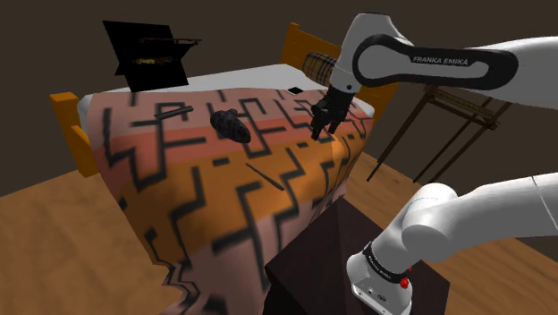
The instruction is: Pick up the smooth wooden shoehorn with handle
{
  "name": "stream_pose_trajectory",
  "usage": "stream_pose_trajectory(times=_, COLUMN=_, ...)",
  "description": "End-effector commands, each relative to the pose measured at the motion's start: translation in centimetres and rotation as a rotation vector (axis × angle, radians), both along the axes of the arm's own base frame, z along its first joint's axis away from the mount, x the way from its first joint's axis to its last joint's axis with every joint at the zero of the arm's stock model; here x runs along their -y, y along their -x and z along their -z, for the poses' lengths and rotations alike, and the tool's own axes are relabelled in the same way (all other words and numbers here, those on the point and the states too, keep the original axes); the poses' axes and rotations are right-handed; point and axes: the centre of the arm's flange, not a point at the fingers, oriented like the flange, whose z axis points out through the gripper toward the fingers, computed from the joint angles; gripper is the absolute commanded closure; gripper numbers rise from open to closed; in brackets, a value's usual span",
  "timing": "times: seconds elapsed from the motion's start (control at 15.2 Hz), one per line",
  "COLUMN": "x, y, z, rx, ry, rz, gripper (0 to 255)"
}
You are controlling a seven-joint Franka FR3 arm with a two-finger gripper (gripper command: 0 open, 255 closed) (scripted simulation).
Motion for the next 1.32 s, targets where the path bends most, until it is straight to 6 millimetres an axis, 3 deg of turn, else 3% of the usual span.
stream_pose_trajectory(times=0.0, x=-0.3, y=-1.5, z=2.5, rx=0.002, ry=0.002, rz=-0.02, gripper=0)
stream_pose_trajectory(times=1.25, x=-4.8, y=-13.6, z=24.0, rx=0.005, ry=0.02, rz=-0.202, gripper=0)
